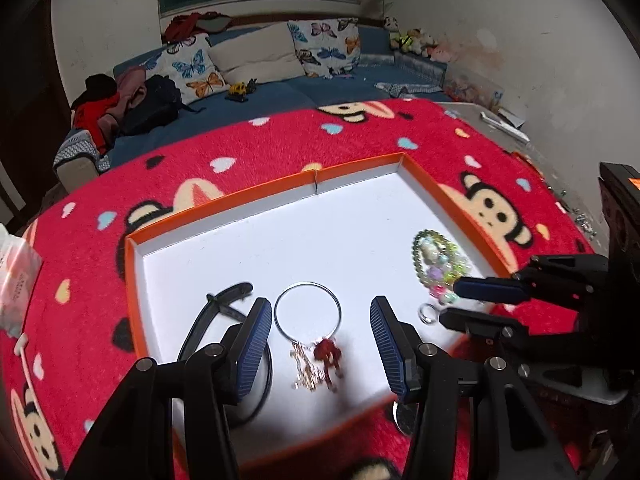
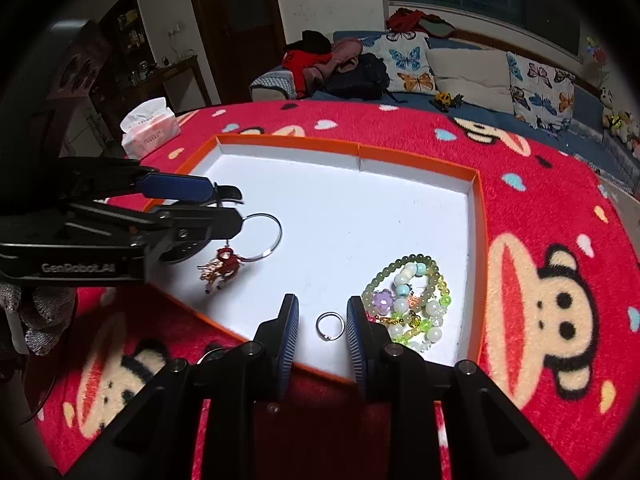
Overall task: Organize jewelry
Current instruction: 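Carry the hoop with the left tool while the right tool carries the ring into the tray, then open both tools and lift them out of the tray toward the last hoop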
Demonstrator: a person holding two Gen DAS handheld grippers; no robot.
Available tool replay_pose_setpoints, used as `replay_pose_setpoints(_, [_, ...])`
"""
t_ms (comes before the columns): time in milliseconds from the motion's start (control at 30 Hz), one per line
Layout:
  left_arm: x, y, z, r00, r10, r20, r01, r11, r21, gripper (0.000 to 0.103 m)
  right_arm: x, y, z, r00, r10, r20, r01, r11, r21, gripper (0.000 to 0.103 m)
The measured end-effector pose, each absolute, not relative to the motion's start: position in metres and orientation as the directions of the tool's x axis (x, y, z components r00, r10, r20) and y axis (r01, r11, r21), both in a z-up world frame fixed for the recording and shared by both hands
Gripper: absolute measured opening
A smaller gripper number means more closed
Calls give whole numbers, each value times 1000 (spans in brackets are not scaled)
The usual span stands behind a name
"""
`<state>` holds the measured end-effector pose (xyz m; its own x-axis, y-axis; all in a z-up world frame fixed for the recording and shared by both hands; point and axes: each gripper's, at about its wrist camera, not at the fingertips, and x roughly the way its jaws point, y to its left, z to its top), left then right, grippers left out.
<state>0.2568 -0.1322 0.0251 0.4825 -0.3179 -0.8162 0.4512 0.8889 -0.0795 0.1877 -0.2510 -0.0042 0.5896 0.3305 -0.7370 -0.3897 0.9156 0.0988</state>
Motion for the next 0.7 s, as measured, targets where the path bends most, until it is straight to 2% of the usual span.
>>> replay_pose_setpoints(267, [204, -120, 38, 481, -342, -807, 472, 877, -91, 57, 162, -255, 3, 604, 324, -728, -391, 916, 83, 36])
replay_pose_setpoints(700, [156, -140, -2, 384, -334, -861, 486, 866, -119, 58, 129, -275, -22, 576, 281, -768, -330, 939, 96, 44])
